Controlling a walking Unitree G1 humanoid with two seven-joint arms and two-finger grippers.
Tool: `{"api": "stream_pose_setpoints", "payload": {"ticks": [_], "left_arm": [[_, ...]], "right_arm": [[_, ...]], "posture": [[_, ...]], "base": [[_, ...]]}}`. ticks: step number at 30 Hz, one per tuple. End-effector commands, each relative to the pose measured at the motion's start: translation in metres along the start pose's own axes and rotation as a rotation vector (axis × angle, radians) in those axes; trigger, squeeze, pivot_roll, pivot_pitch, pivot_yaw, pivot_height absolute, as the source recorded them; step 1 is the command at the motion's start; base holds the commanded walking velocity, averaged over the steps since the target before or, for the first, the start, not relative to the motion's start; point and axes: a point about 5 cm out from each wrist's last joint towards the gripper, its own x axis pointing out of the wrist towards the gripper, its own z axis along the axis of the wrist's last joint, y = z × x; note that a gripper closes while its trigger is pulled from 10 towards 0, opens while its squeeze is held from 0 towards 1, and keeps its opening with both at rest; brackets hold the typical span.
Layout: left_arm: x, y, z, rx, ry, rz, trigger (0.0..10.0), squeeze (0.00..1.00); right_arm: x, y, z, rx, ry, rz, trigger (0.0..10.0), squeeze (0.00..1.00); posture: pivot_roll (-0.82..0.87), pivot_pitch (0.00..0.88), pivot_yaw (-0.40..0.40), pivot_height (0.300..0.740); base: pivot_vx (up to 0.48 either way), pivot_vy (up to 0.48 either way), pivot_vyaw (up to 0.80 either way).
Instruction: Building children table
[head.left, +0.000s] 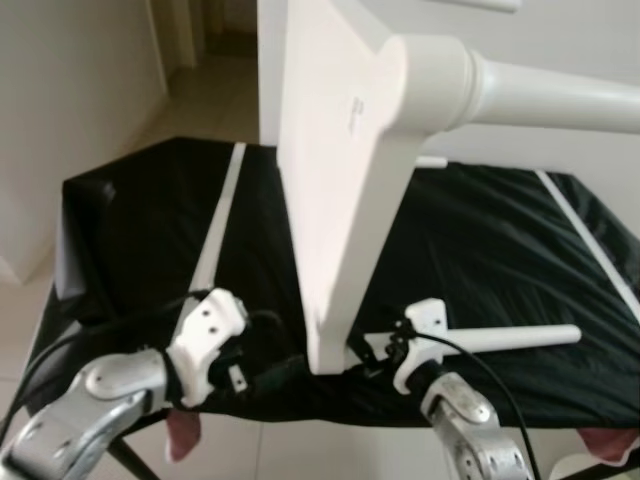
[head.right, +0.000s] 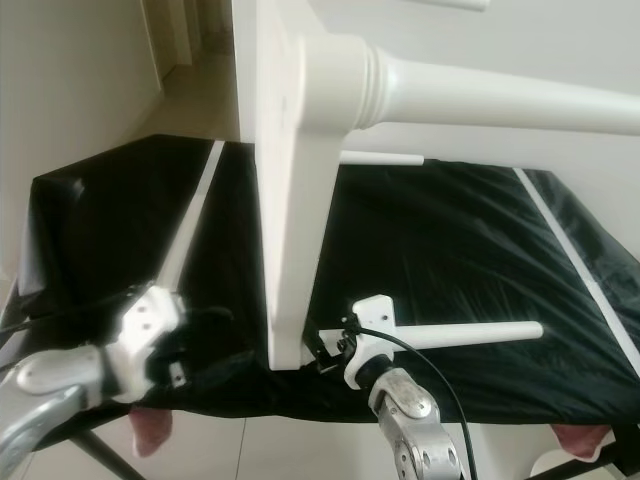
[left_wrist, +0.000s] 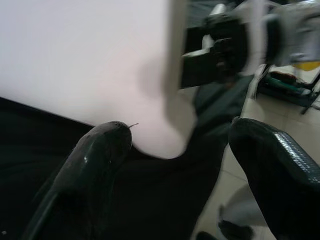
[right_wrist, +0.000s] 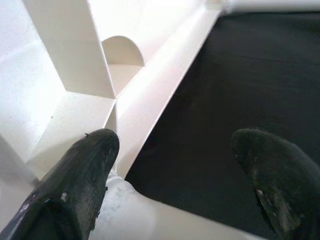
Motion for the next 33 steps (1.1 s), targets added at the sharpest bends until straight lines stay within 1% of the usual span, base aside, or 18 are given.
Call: {"api": "stream_pose_setpoints", "payload": {"ticks": [1, 2, 3, 5, 8, 10, 11, 12, 13, 14, 15, 16, 18, 24, 25, 28, 31, 33], "left_arm": [[-0.001, -0.006, 0.005, -0.009, -0.015, -0.059, 10.0, 0.0], [0.0, -0.014, 0.008, -0.026, -0.032, -0.106, 10.0, 0.0], [0.0, -0.014, 0.008, -0.026, -0.032, -0.106, 10.0, 0.0], [0.002, -0.018, 0.009, -0.035, -0.039, -0.121, 10.0, 0.0], [0.003, -0.018, 0.008, -0.039, -0.038, -0.123, 10.0, 0.0], [0.004, -0.019, 0.007, -0.045, -0.031, -0.136, 10.0, 0.0], [0.004, -0.019, 0.007, -0.045, -0.031, -0.136, 10.0, 0.0], [0.005, -0.02, 0.005, -0.047, -0.025, -0.141, 10.0, 0.0], [0.005, -0.02, 0.005, -0.047, -0.025, -0.141, 10.0, 0.0], [0.006, -0.021, 0.005, -0.045, -0.024, -0.149, 10.0, 0.0], [0.006, -0.021, 0.005, -0.045, -0.024, -0.149, 10.0, 0.0], [0.007, -0.022, 0.004, -0.049, -0.025, -0.161, 10.0, 0.0], [0.007, -0.024, 0.004, -0.062, -0.019, -0.178, 10.0, 0.0], [0.005, -0.027, 0.004, -0.073, -0.01, -0.199, 10.0, 0.0], [0.007, -0.026, 0.004, -0.069, -0.007, -0.197, 10.0, 0.0], [0.008, -0.026, 0.003, -0.065, -0.002, -0.194, 10.0, 0.0], [0.009, -0.026, 0.003, -0.064, 0.0, -0.193, 10.0, 0.0], [0.012, -0.028, 0.003, -0.069, -0.003, -0.177, 10.0, 0.0]], "right_arm": [[0.004, 0.008, -0.006, 0.013, 0.031, 0.047, 10.0, 0.0], [0.014, 0.011, -0.006, 0.015, 0.028, 0.081, 10.0, 0.0], [0.014, 0.011, -0.006, 0.015, 0.028, 0.081, 10.0, 0.0], [0.025, 0.013, -0.004, 0.011, 0.028, 0.122, 10.0, 0.0], [0.029, 0.013, -0.004, 0.006, 0.029, 0.134, 10.0, 0.0], [0.041, 0.014, 0.0, 0.002, 0.018, 0.154, 10.0, 0.0], [0.041, 0.014, 0.0, 0.002, 0.018, 0.154, 10.0, 0.0], [0.05, 0.018, 0.003, 0.005, 0.01, 0.172, 10.0, 0.0], [0.05, 0.018, 0.003, 0.005, 0.01, 0.172, 10.0, 0.0], [0.059, 0.021, 0.005, 0.008, 0.007, 0.186, 10.0, 0.0], [0.059, 0.021, 0.005, 0.008, 0.007, 0.186, 10.0, 0.0], [0.072, 0.029, 0.006, -0.002, 0.007, 0.21, 10.0, 0.0], [0.078, 0.035, 0.006, -0.008, 0.008, 0.231, 10.0, 0.0], [0.083, 0.038, 0.004, -0.003, 0.009, 0.242, 10.0, 0.0], [0.09, 0.039, 0.005, -0.011, 0.008, 0.247, 10.0, 0.0], [0.094, 0.039, 0.007, -0.011, -0.005, 0.246, 10.0, 0.0], [0.094, 0.039, 0.008, -0.008, -0.013, 0.245, 10.0, 0.0], [0.085, 0.03, 0.009, -0.014, -0.041, 0.222, 10.0, 0.0]], "posture": [[0.18, 0.0, -0.11, 0.74], [0.18, 0.0, -0.111, 0.74], [0.18, 0.0, -0.111, 0.74], [0.19, 0.0, -0.117, 0.74], [0.19, 0.0, -0.117, 0.74], [0.19, 0.0, -0.117, 0.74], [0.19, 0.0, -0.117, 0.74], [0.19, 0.0, -0.118, 0.74], [0.19, 0.0, -0.118, 0.74], [0.19, 0.0, -0.119, 0.74], [0.19, 0.0, -0.119, 0.74], [0.19, 0.0, -0.118, 0.74], [0.19, 0.0, -0.117, 0.74], [0.19, 0.0, -0.112, 0.74], [0.19, 0.0, -0.113, 0.74], [0.19, 0.0, -0.114, 0.74], [0.19, 0.0, -0.113, 0.74], [0.19, 0.0, -0.117, 0.74]], "base": [[0.0, 0.0, 0.0], [0.0, 0.0, 0.0], [0.0, 0.0, 0.0], [0.0, 0.0, 0.0], [0.0, 0.0, 0.0], [0.0, 0.0, 0.0], [0.0, 0.0, 0.0], [0.0, 0.0, 0.0], [0.0, 0.0, 0.0], [0.0, 0.0, 0.0], [0.0, 0.0, 0.0], [0.0, 0.0, 0.0], [0.0, 0.0, 0.0], [0.0, 0.0, 0.0], [0.0, 0.0, 0.0], [0.0, 0.0, 0.0], [0.0, 0.0, 0.0], [0.0, 0.0, 0.0]]}}
